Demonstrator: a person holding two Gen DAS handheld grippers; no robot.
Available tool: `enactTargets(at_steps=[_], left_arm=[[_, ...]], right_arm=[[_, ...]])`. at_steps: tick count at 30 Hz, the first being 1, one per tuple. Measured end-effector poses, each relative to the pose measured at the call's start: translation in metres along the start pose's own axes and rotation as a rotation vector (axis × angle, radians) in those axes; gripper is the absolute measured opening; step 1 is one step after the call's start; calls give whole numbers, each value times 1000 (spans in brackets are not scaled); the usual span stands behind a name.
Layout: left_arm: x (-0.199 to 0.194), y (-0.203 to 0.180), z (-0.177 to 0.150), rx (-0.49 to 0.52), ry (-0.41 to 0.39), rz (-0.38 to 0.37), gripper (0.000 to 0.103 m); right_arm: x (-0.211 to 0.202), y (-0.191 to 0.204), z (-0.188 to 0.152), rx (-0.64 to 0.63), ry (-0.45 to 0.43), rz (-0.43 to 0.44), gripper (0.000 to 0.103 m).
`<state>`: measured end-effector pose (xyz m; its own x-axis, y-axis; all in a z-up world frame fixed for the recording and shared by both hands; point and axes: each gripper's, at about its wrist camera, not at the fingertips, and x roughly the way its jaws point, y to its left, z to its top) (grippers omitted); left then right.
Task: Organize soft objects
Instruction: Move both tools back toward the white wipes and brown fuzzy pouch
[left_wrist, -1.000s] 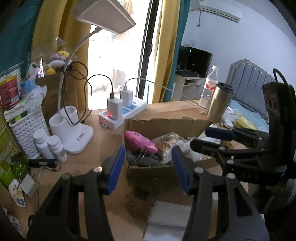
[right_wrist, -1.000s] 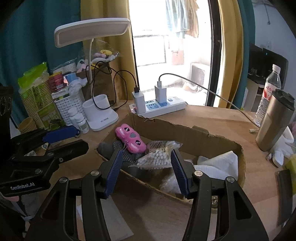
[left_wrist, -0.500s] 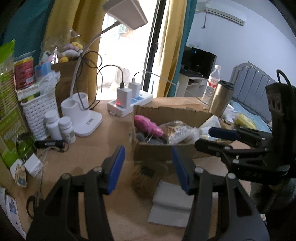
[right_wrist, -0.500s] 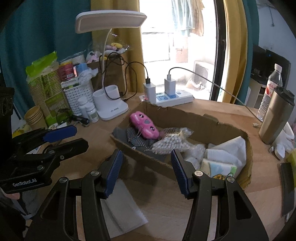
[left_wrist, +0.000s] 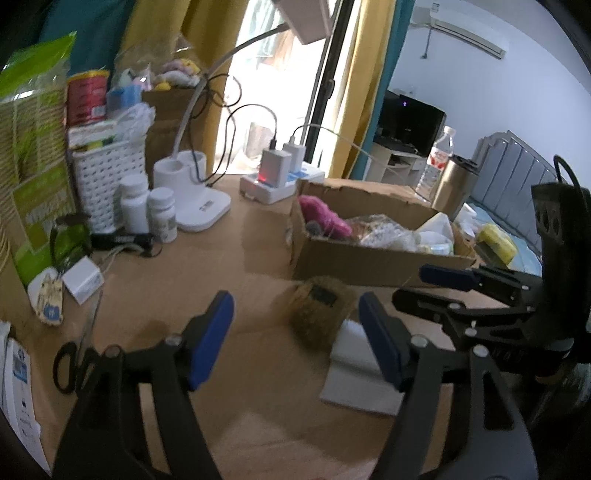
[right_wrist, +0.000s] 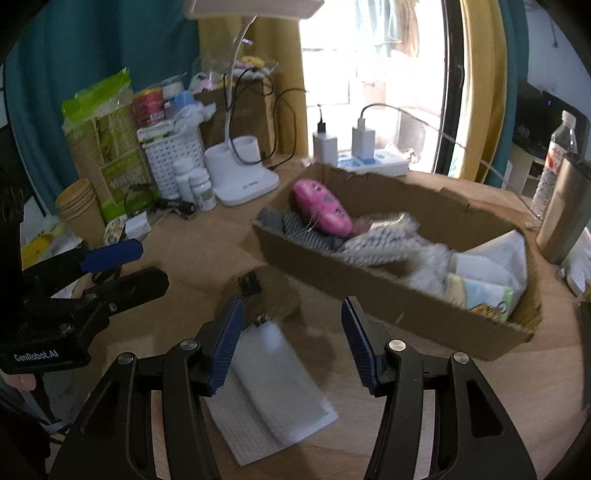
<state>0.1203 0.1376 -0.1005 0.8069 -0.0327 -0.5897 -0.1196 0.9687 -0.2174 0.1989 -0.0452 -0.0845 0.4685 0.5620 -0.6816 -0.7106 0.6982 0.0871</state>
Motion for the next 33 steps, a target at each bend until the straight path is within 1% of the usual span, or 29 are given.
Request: enactTargets(at_steps=[11,19,26,29,31,32,33], left_arm=[[-4,16,-27,-68,29,11,72],[0,20,-33,-89,49,13,72],[5,20,-34,-92,68,7,72],[6,19,-33,-90,71,6,72],[7,18,-33,-88,74,8,72],[8,17,-33,-86,77,8,72],[8,17,-33,-84,79,8,72]], right_arm=[[21,16,-14,-28,88,27,58],[35,28,-25,-68,150,34,58],[37,36,-32,-140,139,-4,58],[36,34,-33,-144,134,1,58],[36,33,-34,-143,133,0,56],[36,33,-34,-141,132,-2,53],[35,32,-34,-139,130,-7,46]])
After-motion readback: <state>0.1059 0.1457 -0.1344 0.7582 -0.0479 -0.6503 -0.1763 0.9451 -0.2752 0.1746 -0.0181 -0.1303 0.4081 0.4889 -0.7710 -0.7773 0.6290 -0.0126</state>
